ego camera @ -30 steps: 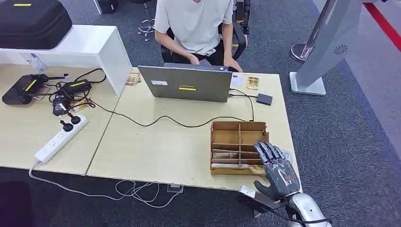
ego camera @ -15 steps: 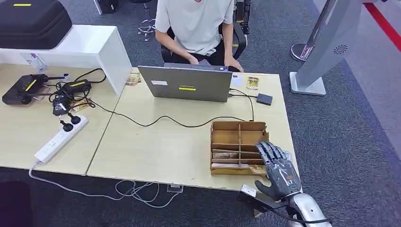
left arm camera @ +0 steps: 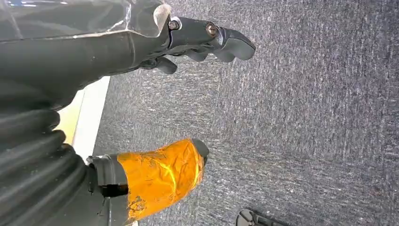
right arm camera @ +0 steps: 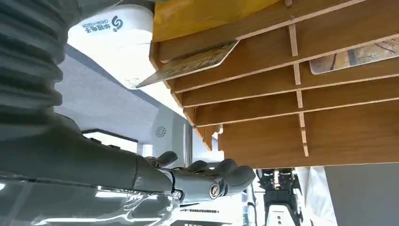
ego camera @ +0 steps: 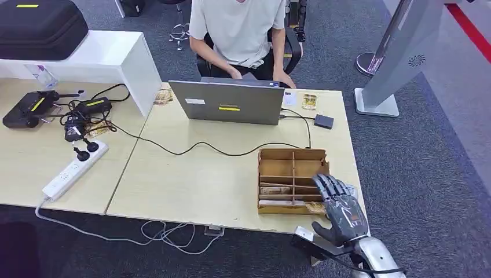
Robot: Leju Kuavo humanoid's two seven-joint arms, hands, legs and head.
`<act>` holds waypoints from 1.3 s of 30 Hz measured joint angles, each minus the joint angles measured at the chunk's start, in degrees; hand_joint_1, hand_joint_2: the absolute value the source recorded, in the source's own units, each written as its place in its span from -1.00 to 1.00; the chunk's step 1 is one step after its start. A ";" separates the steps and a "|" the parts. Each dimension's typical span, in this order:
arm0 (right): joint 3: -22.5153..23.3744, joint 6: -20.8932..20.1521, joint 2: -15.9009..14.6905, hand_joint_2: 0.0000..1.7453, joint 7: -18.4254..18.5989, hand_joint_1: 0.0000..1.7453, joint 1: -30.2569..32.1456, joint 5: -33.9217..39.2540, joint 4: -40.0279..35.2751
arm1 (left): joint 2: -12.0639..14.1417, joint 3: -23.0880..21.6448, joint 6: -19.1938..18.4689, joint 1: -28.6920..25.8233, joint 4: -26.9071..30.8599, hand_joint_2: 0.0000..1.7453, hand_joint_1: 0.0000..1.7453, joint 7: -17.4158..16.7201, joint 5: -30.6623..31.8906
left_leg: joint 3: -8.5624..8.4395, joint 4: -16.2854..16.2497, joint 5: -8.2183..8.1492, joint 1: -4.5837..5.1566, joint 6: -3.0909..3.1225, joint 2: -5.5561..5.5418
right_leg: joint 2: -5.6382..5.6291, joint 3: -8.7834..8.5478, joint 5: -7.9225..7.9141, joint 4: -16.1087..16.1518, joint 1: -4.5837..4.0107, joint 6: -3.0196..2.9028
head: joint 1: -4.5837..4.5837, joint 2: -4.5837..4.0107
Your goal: Pass the card to the sensor for recognition and then transmit it.
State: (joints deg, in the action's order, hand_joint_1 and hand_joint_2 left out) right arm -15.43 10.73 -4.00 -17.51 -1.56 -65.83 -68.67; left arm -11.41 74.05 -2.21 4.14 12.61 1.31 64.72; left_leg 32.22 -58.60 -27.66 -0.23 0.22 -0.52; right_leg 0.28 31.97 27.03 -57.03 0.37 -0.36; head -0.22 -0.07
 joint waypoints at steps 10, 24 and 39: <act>0.00 -0.02 0.24 1.00 0.02 -1.00 0.55 0.39 0.85 | 0.00 0.00 0.07 0.00 0.00 1.00 -1.00 0.00 -0.02 | 0.00 0.00 0.00 0.00 0.00 0.00 | 0.00 0.00 0.00 0.00 0.00 0.00 | 0.00 0.00; 0.20 0.07 0.44 1.00 -1.42 1.00 0.88 2.69 1.49 | 0.00 0.00 0.07 0.01 0.00 1.00 -1.00 0.06 0.00 | 0.00 0.00 0.00 0.00 0.00 0.00 | 0.00 0.00 0.00 0.00 0.00 0.00 | 0.00 0.00; 0.24 -0.09 0.50 1.00 -1.90 1.00 0.66 3.37 1.60 | 0.00 0.00 -0.02 0.01 0.00 1.00 -1.00 2.76 0.66 | 0.00 0.00 0.00 0.00 0.00 0.00 | 0.01 -0.01 0.00 0.00 0.00 0.00 | 0.00 0.00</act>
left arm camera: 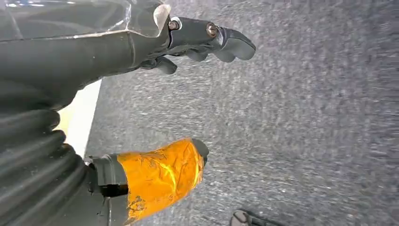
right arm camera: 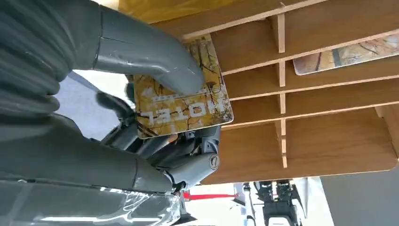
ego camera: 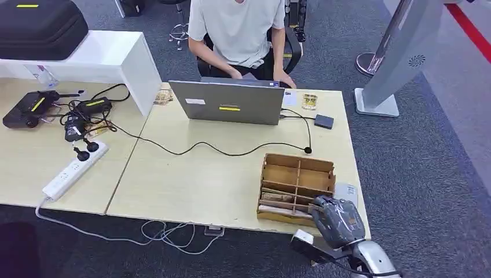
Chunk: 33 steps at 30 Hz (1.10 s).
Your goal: Pass the card to the sensor for recognition and then transmit it.
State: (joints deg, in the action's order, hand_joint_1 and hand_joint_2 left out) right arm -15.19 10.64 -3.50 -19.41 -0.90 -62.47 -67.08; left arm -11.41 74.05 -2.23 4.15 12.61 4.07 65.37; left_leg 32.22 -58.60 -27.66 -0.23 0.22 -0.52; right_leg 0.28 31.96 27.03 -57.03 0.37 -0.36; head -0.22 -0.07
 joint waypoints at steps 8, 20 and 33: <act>-0.11 -2.41 0.68 1.00 -1.27 1.00 -4.03 1.60 0.11 | 0.15 -0.04 -0.11 0.00 0.00 1.00 -1.00 -0.79 1.49 | 0.00 0.00 0.02 0.00 -0.01 0.02 | -0.03 0.00 -0.03 -0.01 0.00 -0.02 | 0.00 0.00; -3.84 -7.54 3.87 1.00 -0.42 1.00 -26.51 7.50 5.35 | 0.94 -1.29 -1.79 0.07 0.00 1.00 -1.00 -1.01 4.02 | -0.03 0.00 0.17 -0.03 -0.03 0.18 | -0.14 0.06 -0.17 -0.10 0.00 -0.10 | 0.00 0.00; -5.66 -8.41 13.18 1.00 10.91 1.00 -51.61 11.98 21.76 | 1.86 -3.83 -3.24 0.23 -0.02 1.00 -1.00 0.74 7.63 | 0.22 0.00 0.32 -0.02 -0.15 0.35 | -0.32 0.43 -0.30 -0.26 0.00 -0.17 | 0.00 0.00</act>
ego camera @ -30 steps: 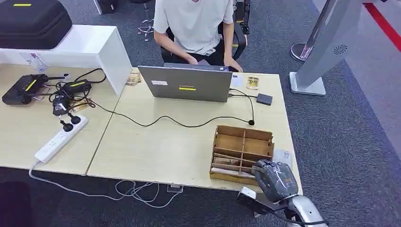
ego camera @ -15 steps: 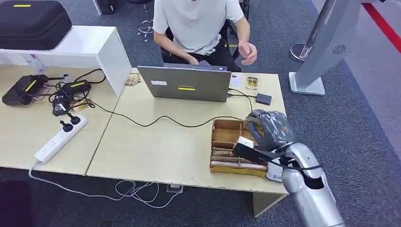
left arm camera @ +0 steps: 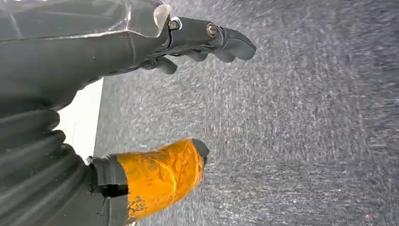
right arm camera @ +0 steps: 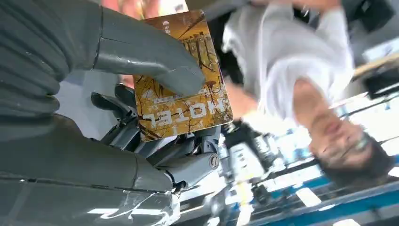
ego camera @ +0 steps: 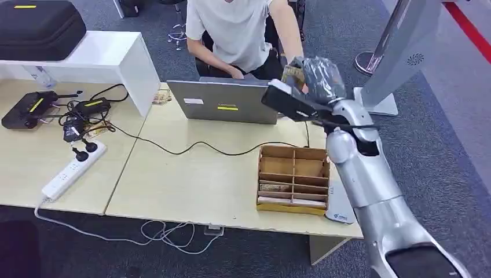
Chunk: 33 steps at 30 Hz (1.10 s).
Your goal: Pass the card to the sensor for recognition and then transmit it.
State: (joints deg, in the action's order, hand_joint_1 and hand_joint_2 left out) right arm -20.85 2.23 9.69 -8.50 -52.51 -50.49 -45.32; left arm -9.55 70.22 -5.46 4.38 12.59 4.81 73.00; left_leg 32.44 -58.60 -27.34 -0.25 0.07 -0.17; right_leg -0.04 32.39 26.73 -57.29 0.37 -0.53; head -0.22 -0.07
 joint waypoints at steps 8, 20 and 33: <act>3.91 2.55 5.63 1.00 4.87 1.00 -8.59 1.05 10.80 | 0.09 -1.81 -0.13 0.00 -0.09 1.00 -1.00 0.65 1.16 | 0.02 0.00 0.00 -0.03 -0.01 -0.03 | 0.01 -0.01 0.01 -0.02 -0.01 0.00 | 0.02 0.00; 5.66 3.08 7.51 -1.00 5.81 -1.00 -9.61 -0.37 15.93 | 0.11 -2.18 -0.48 0.00 -0.09 1.00 -1.00 0.68 1.07 | 0.13 0.00 -0.01 -0.02 -0.01 -0.05 | 0.00 0.14 0.01 -0.02 -0.01 0.00 | 0.02 0.00; 11.34 5.88 4.63 -1.00 7.23 -1.00 -9.03 -0.44 19.25 | 0.11 -2.25 -0.24 -0.02 -0.15 1.00 -1.00 -0.42 1.55 | 0.13 -0.03 0.00 0.00 0.00 -0.10 | 0.09 0.13 -0.01 -0.01 -0.01 0.01 | 0.00 0.00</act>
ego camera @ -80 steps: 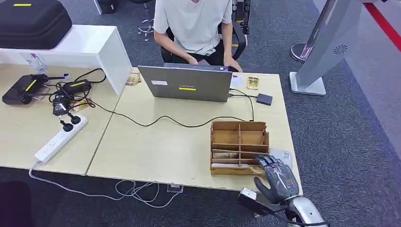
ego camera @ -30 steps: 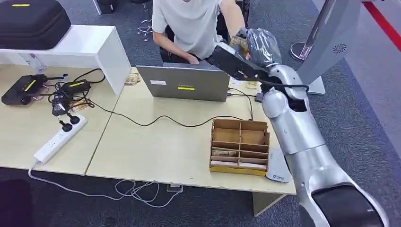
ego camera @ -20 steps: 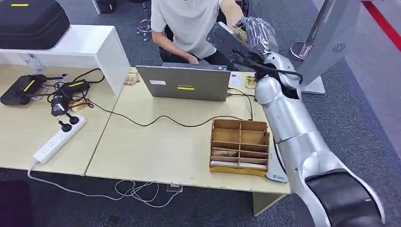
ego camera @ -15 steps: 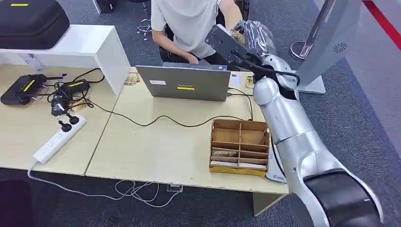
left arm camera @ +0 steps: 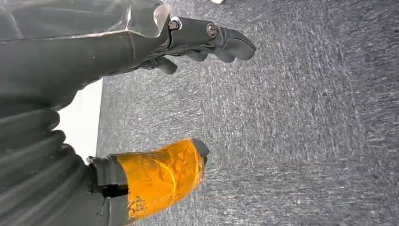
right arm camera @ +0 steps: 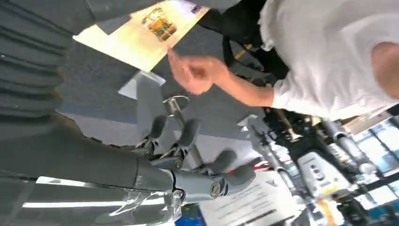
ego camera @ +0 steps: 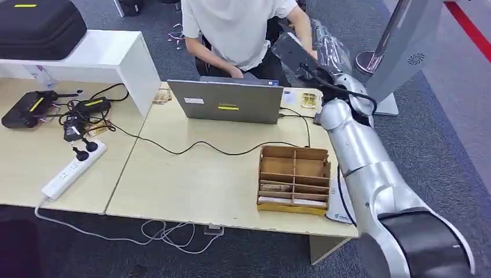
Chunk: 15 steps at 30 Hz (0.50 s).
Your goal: Pass the card to the sensor for recognition and then transmit it.
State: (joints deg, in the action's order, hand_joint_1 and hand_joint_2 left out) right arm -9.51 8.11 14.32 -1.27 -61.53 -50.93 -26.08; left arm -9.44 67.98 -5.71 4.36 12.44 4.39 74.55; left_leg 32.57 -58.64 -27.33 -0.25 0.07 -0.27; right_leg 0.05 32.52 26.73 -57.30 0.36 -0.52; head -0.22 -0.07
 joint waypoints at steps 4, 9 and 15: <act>4.21 0.96 -3.31 -1.00 -0.83 -1.00 1.25 2.47 0.35 | 0.07 0.00 0.31 -0.05 -0.02 1.00 -1.00 -0.26 -0.11 | 0.00 -0.07 -0.01 0.03 0.01 -0.01 | 0.01 0.01 -0.02 0.03 0.01 0.03 | 0.00 0.00; 13.87 1.11 -8.61 -1.00 -4.39 -1.00 3.18 8.36 0.35 | 0.07 0.00 0.50 -0.14 -0.02 1.00 -1.00 -0.55 -0.96 | 0.07 -0.08 -0.01 0.03 0.02 -0.20 | 0.14 0.00 -0.02 0.06 0.01 0.05 | 0.00 0.00; 30.49 1.03 -17.45 -1.00 -9.01 -1.00 7.81 25.96 0.94 | 0.22 0.18 0.59 -0.19 -0.02 1.00 -1.00 -1.47 -2.86 | 0.05 -0.11 -0.03 0.01 0.05 -0.72 | 0.65 -0.16 0.09 0.22 0.00 0.16 | 0.00 0.00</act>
State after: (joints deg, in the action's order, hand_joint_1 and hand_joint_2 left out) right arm 20.97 9.14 -3.13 -10.28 -53.72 -24.97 -25.13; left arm -9.22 68.15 -5.11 4.17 12.41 2.93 71.69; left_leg 32.62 -58.75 -27.36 -0.24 0.11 -0.99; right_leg 0.71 32.36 26.81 -57.09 0.36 -0.36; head -0.22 -0.07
